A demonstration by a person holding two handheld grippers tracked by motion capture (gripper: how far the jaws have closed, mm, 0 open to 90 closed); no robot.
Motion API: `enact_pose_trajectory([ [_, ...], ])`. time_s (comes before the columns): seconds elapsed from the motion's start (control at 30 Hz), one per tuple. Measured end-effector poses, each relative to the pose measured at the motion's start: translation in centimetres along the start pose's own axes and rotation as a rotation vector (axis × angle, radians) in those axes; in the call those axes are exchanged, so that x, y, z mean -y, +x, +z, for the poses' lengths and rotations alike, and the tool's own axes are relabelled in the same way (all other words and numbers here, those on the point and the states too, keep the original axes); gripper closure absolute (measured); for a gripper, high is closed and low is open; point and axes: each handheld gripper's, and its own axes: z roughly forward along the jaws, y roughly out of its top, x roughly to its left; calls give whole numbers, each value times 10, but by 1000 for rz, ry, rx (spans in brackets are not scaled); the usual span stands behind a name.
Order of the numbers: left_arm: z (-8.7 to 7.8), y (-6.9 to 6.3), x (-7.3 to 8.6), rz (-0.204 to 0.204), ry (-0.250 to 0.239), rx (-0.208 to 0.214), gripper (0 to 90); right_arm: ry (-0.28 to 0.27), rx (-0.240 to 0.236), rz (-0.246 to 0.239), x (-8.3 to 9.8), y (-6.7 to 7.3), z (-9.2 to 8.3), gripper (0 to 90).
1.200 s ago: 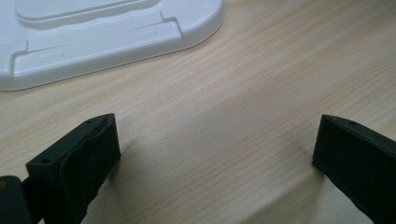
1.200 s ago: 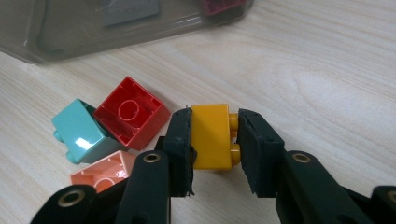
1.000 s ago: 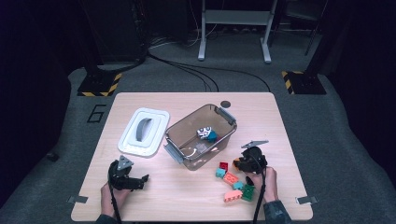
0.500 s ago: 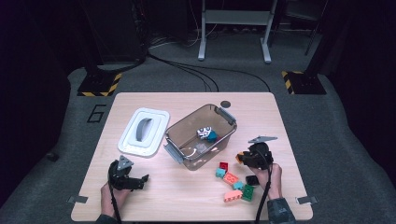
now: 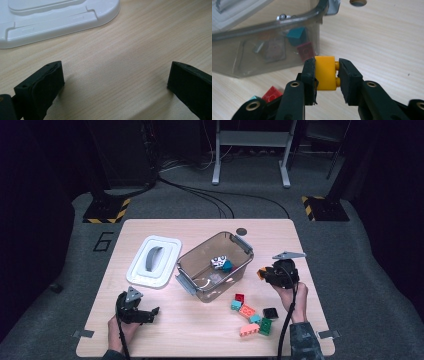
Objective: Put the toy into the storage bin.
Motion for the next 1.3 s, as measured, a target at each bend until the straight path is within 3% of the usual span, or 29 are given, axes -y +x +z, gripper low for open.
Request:
enact_pose_trajectory([
  [0.23, 0, 0, 0, -1, 1, 1, 6, -31, 18, -12, -19, -2, -9, 676],
  [0.43, 0, 0, 0, -1, 1, 1, 5, -45, 20, -18, -28, -4, -9, 676],
  [0.87, 0, 0, 0, 0, 0, 0, 5, -81, 69, -36, -53, -11, -8, 676],
  [1.3, 0, 0, 0, 0, 0, 0, 5, -111, 54, -93, -88, 2, -2, 675],
])
